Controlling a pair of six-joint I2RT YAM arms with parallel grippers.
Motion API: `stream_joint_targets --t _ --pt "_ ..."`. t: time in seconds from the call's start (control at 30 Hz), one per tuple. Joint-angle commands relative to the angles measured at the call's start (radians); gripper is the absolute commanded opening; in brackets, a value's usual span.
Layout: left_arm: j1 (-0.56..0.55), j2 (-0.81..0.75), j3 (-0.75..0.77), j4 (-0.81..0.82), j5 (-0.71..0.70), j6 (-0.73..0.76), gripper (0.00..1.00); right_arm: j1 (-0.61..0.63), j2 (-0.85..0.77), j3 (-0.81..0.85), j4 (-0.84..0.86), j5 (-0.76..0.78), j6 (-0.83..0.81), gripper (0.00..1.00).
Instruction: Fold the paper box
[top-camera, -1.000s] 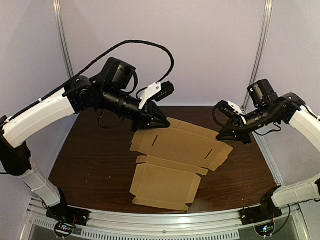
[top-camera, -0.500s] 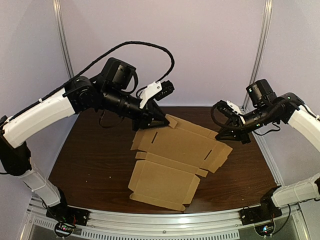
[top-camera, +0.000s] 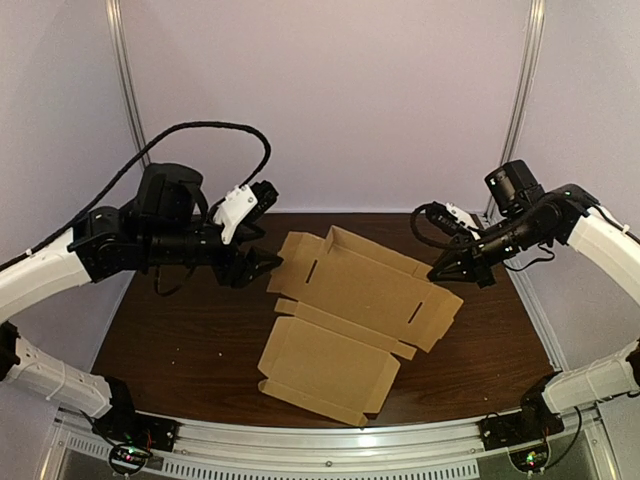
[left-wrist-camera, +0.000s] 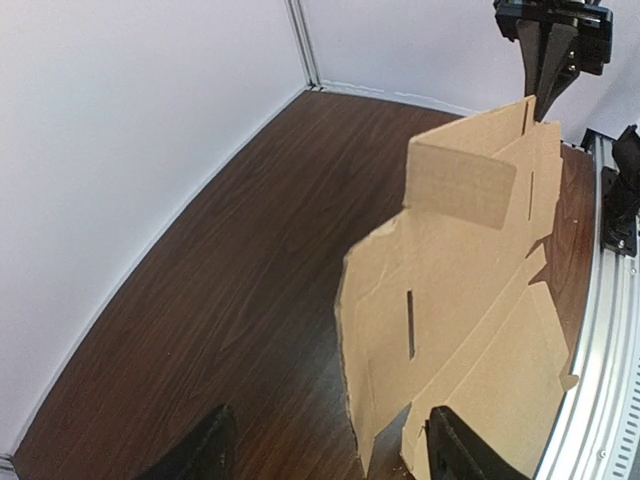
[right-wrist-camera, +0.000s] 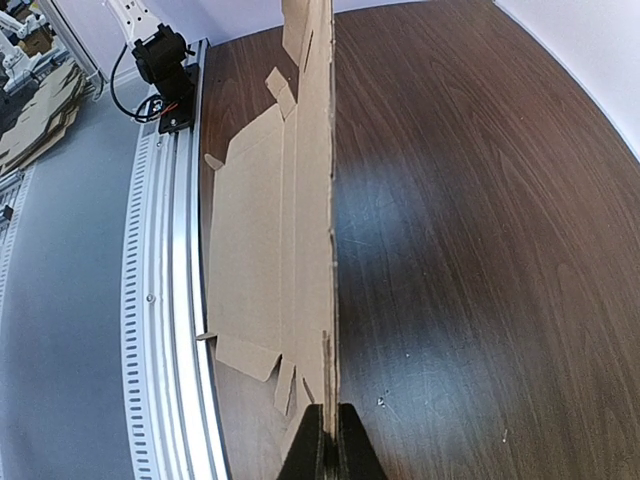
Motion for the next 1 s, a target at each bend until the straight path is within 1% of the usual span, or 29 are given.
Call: stream_joint_targets --t 0.0,0.1,0.2,0.27,0.3,0.33,0.5,0.57,0.67,0.7,0.73,0.77,0.83,0.87,0.9,0.93,0.97 --pt "0.006 -0.028 -0.124 0.164 -0.038 -0.097 0.68 0.001 -0.001 0.014 0.030 -0.015 0.054 0.00" --pt "0.005 -0.020 -0.162 0.206 -0.020 -0.120 0.67 0.001 0.002 0.016 0.032 -0.021 0.065 0.00" --pt "0.007 -0.010 -0.188 0.252 -0.054 -0.123 0.63 0.001 -0.003 0.014 0.026 -0.023 0.065 0.00" --pt "0.005 -0.002 -0.196 0.270 -0.044 -0.108 0.55 0.000 -0.006 0.010 0.025 -0.023 0.068 0.00" --pt "0.005 0.007 -0.193 0.274 -0.036 -0.104 0.47 0.001 -0.010 0.007 0.023 -0.024 0.069 0.00" --pt "0.005 0.016 -0.190 0.275 -0.023 -0.099 0.42 0.000 -0.012 0.005 0.022 -0.024 0.070 0.00" --pt "0.005 0.060 -0.167 0.274 -0.001 -0.081 0.32 0.000 -0.026 -0.002 0.017 -0.026 0.067 0.00" --pt "0.005 0.069 -0.161 0.277 0.005 -0.072 0.25 0.001 -0.029 -0.005 0.016 -0.027 0.067 0.00" --pt "0.006 0.084 -0.149 0.272 0.010 -0.066 0.09 0.000 -0.031 -0.009 0.017 -0.028 0.069 0.00" --pt "0.005 0.087 -0.145 0.269 0.010 -0.066 0.04 0.000 -0.031 -0.008 0.015 -0.023 0.069 0.03" --pt "0.005 0.089 -0.144 0.267 0.010 -0.067 0.00 0.000 -0.029 -0.003 0.009 -0.018 0.067 0.11" --pt "0.006 0.089 -0.144 0.265 0.042 -0.066 0.00 0.000 -0.028 0.009 -0.003 -0.014 0.062 0.20" --pt "0.006 0.085 -0.150 0.265 0.059 -0.066 0.00 0.001 -0.012 0.065 -0.056 -0.013 0.048 0.36" --pt "0.006 0.082 -0.152 0.263 0.064 -0.066 0.00 0.001 0.003 0.105 -0.091 -0.017 0.043 0.46" --pt "0.006 0.078 -0.155 0.264 0.072 -0.066 0.00 0.000 0.019 0.151 -0.122 -0.023 0.042 0.52" --pt "0.006 0.072 -0.160 0.267 0.080 -0.067 0.00 0.002 0.033 0.196 -0.145 -0.029 0.043 0.56" --pt "0.005 0.068 -0.163 0.271 0.087 -0.066 0.00 0.004 0.049 0.232 -0.149 -0.027 0.062 0.57"
